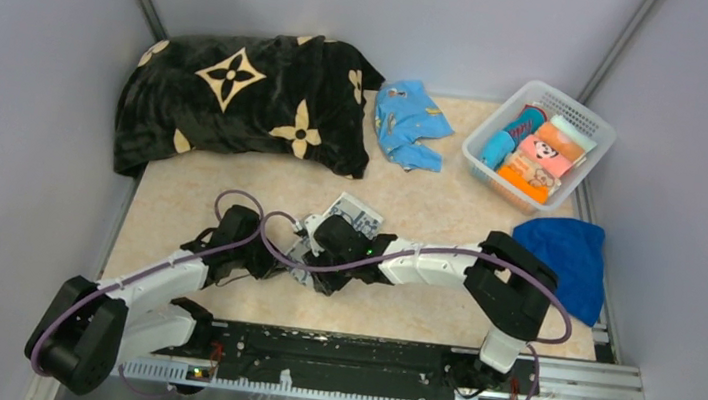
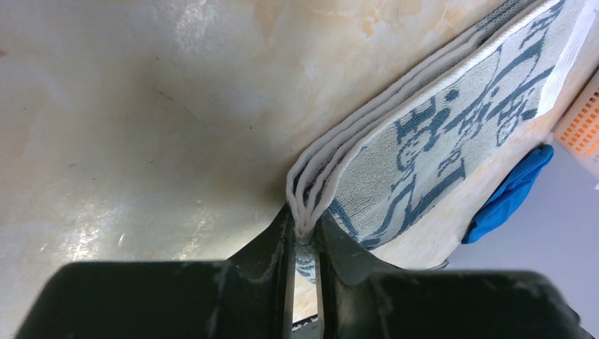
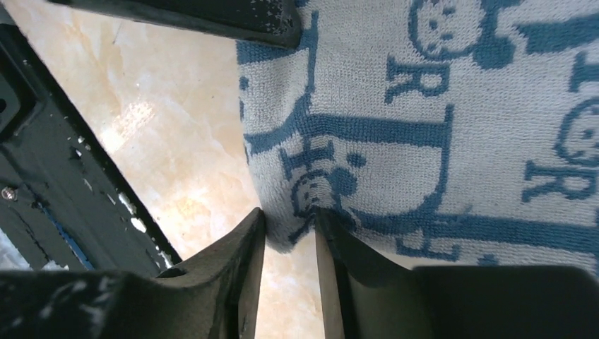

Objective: Roll the towels
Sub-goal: Roll the towel at the center of the board.

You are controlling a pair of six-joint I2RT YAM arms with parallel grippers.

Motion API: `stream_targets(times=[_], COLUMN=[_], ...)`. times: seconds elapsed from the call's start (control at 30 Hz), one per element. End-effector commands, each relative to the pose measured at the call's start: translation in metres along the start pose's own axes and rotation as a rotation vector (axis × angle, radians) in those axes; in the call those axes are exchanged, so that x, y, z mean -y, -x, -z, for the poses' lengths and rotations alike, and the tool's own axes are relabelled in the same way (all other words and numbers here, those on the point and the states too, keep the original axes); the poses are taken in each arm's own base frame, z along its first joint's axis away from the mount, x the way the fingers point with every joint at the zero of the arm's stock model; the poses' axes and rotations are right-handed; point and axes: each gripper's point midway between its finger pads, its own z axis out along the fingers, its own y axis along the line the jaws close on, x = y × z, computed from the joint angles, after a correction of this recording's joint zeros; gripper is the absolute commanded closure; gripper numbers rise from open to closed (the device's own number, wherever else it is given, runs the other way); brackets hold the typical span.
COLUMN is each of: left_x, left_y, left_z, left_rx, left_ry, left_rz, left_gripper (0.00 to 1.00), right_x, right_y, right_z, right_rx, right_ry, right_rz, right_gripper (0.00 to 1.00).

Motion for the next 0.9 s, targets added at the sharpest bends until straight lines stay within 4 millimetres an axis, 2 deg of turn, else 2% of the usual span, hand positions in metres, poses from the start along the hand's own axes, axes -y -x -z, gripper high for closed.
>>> stream_targets(times=[0.0,0.13,0.3,0.37,0.57,0.87], left_x=[0.006,0.007,0.009,0.009,0.01,0.015], left_y=[0.004,0.003,0.004,0.005,0.006,0.006], left_z=[0.002,0.005,0.008,0.009,0.01,0.012], left_rx=[0.012,0.006,0.011,0.016,0.021,0.02], left_ry=[-0.002,0.003,-0.001,-0.001,0.0,-0.011], left_rz=[0.001,0.003,0.002,0.002,0.0,-0.003], left_gripper=[0.82,0.84,0.85,0.85,0.85,0.85], right_x=[-0.014,-0.023,-0.034,-0.033,-0.033,-0.016], right_y=[0.037,0.055,0.067,0.061,0.046,-0.004], right_z=[0.032,0.038,0.033,0.019,-0.001,-0.017], right_rx=[0.138,0.188,0.213,0.186,0.149,-0.005], right_ry=[0.008,0.021,0.066,0.068,0.094,0.043], right_rz=[0.122,0.189,0.239,0.249,0.265,0.281], right_gripper=[0.65,0.61,0.59,0.59,0.57,0.56])
